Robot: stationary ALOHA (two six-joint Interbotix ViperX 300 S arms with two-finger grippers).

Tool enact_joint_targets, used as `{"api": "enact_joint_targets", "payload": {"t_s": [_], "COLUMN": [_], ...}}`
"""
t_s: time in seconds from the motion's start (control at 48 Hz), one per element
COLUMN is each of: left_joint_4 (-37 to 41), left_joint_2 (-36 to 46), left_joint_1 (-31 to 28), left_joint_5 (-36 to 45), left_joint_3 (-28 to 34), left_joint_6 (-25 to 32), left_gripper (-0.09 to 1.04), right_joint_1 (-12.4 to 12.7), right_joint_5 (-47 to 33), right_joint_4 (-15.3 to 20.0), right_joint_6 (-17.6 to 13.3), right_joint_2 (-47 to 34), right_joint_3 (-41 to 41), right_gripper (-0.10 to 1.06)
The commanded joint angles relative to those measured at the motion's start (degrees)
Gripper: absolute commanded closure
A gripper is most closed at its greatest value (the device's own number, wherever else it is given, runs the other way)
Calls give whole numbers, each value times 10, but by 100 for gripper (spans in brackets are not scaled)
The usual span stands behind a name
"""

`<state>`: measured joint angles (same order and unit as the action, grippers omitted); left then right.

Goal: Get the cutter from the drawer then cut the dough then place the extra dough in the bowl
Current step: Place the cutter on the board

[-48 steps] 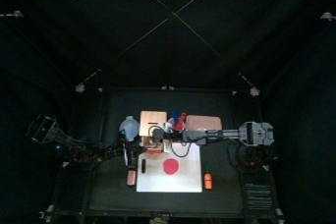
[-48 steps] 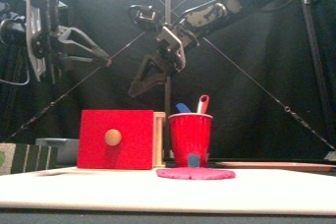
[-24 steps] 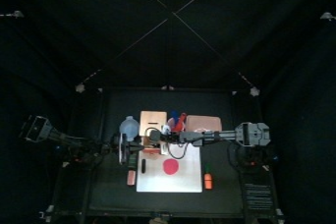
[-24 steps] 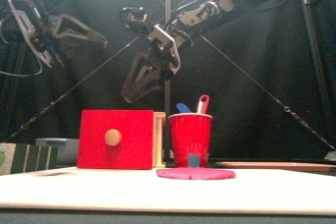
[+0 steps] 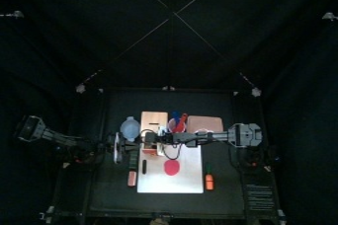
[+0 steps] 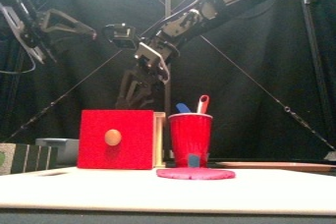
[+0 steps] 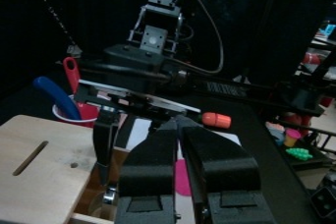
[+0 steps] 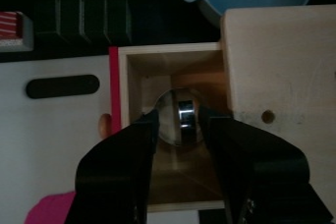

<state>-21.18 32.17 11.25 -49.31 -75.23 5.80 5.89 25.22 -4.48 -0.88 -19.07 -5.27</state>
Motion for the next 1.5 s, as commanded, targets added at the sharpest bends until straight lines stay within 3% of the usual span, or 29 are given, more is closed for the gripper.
{"api": "enact_joint_targets", "payload": {"t_s": [0.021, 0.458, 0.854, 1.5], "left_joint_4": [4, 3, 1, -20], "left_joint_2": [6, 6, 6, 6], "left_joint_1": [-1, 4, 4, 4], "left_joint_5": [-5, -3, 0, 16], "left_joint_3": [3, -2, -3, -3], "left_joint_6": [1, -3, -4, -4], "left_gripper": [51, 52, 52, 52], "right_joint_1": [4, 10, 9, -9], "right_joint_5": [2, 3, 5, 61], "right_joint_4": [-6, -20, -20, -20], "right_joint_6": [0, 0, 0, 2], "right_joint_2": [5, -20, -14, 99], "right_joint_3": [17, 25, 30, 61], "right_gripper": [21, 24, 52, 53]}}
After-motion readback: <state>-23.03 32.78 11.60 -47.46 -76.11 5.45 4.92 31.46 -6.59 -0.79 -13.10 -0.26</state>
